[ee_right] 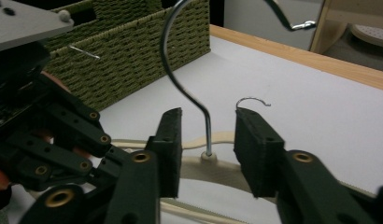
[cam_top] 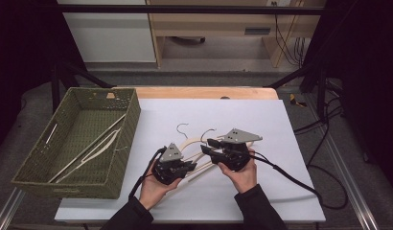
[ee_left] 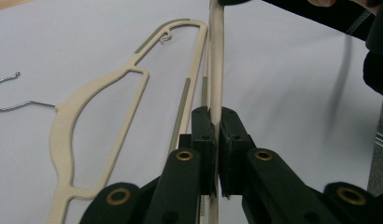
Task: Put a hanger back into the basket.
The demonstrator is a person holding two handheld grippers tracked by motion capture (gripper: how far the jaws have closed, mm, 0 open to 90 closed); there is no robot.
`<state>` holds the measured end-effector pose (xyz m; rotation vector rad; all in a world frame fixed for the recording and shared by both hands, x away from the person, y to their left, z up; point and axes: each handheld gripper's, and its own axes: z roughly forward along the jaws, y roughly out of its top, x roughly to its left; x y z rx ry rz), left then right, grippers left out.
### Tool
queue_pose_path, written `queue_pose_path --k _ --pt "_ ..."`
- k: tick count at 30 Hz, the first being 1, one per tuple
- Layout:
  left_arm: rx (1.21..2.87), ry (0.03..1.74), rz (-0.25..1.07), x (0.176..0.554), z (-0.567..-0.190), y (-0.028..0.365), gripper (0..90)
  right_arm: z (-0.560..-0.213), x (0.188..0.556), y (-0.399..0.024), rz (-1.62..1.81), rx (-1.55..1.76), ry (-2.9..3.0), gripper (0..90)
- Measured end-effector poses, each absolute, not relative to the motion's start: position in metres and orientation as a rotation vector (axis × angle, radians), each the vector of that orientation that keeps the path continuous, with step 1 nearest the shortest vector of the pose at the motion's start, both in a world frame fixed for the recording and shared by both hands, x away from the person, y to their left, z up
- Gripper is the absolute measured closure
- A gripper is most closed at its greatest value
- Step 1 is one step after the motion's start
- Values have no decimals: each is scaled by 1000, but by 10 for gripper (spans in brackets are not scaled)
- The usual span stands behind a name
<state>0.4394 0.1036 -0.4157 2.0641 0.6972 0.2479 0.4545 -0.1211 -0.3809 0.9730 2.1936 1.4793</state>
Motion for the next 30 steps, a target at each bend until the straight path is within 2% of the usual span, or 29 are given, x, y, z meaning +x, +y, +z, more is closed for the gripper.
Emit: queue_pose_path --k 6,22,30 --pt "2067 690 252 438 -416 103 859 -381 454 -121 1494 983 2199 855" --pt "2097 694 205 433 -404 104 840 -373 442 -117 1494 910 2164 884" --pt "2112 695 312 421 -392 102 865 -365 436 -116 1550 866 2143 864"
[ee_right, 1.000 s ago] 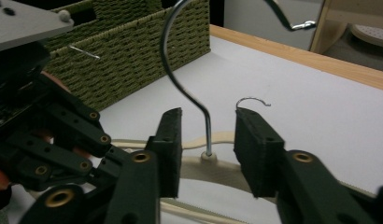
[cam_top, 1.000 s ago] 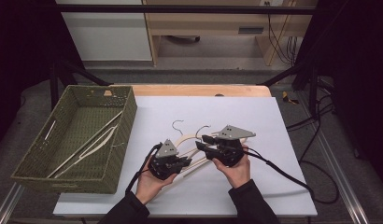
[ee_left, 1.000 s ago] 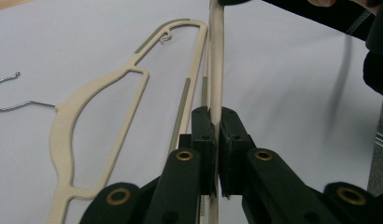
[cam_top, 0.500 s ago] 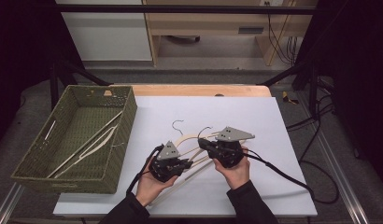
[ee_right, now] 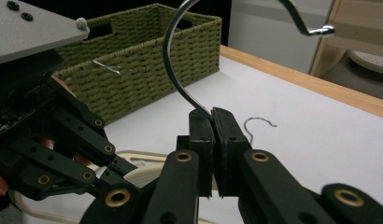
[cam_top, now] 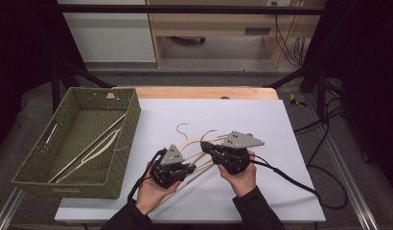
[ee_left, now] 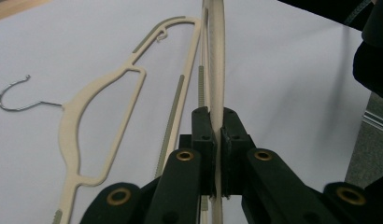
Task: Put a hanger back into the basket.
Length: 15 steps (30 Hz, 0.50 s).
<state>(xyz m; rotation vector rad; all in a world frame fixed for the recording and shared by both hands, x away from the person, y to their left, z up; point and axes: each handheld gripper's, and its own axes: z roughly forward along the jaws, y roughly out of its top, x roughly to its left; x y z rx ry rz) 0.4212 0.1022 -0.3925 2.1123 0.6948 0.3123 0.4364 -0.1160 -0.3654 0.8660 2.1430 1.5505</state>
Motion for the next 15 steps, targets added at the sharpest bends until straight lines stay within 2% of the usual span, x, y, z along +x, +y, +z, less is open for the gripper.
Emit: queue_pose_path --k 7,15 --pt "2074 728 329 423 -385 116 865 -354 431 -127 1603 834 2121 631" --pt "1989 737 369 418 -361 145 865 -345 424 -150 1632 829 2071 433"
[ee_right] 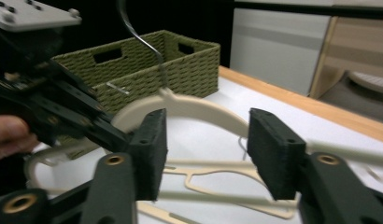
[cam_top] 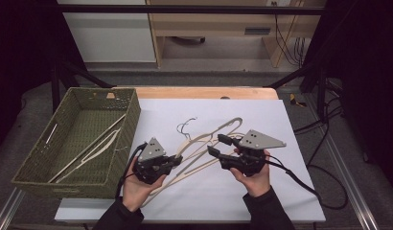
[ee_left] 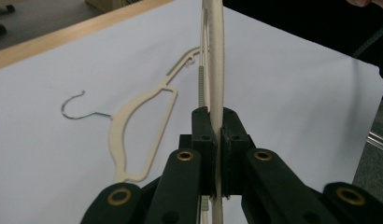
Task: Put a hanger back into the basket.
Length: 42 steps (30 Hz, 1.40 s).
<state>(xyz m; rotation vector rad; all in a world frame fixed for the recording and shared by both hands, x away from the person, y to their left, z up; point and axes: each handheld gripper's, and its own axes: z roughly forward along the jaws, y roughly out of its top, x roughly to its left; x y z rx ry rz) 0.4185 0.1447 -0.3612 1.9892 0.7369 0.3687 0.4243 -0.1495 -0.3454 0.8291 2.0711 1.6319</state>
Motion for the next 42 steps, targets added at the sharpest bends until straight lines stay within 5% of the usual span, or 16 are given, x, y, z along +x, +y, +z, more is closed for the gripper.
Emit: queue_pose_path --k 10,19,42 --pt "1932 722 450 413 -319 180 865 -354 424 -186 1545 969 1995 177" --pt "1921 690 528 417 -281 221 865 -367 419 -218 1536 1048 1995 37" --pt "1952 842 711 451 -273 362 864 -382 416 -239 1430 1124 1961 35"
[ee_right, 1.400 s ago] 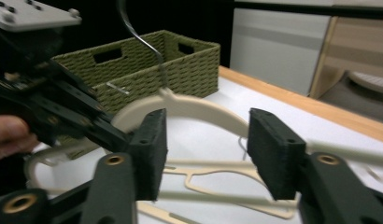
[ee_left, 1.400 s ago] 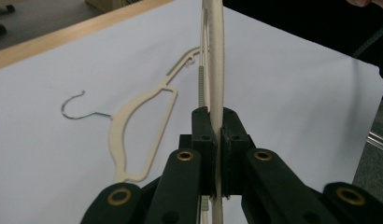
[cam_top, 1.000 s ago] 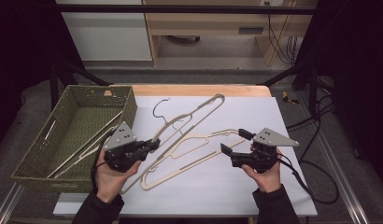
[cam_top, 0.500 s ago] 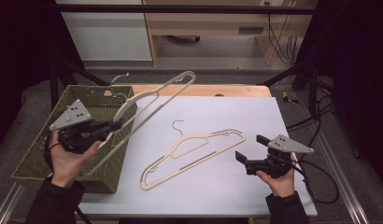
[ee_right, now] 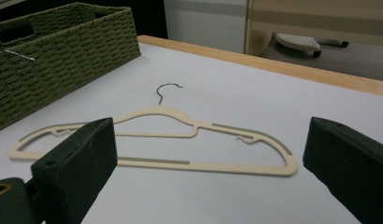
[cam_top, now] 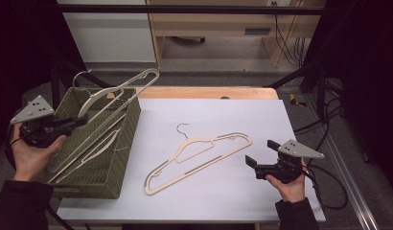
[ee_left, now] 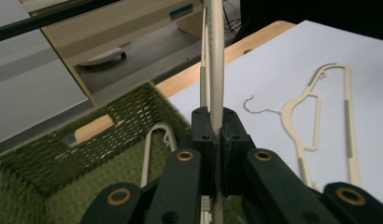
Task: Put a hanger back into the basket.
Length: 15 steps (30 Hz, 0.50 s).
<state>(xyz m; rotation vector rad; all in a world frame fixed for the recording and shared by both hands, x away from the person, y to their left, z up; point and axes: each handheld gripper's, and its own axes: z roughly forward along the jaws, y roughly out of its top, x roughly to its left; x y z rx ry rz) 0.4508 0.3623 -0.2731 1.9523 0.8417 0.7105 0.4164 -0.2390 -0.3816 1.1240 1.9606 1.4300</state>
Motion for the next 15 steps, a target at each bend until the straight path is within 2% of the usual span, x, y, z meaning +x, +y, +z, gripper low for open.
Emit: queue_pose_path --k 15 --pt "1988 945 774 454 -299 418 864 -383 417 -238 1450 1131 1968 36"
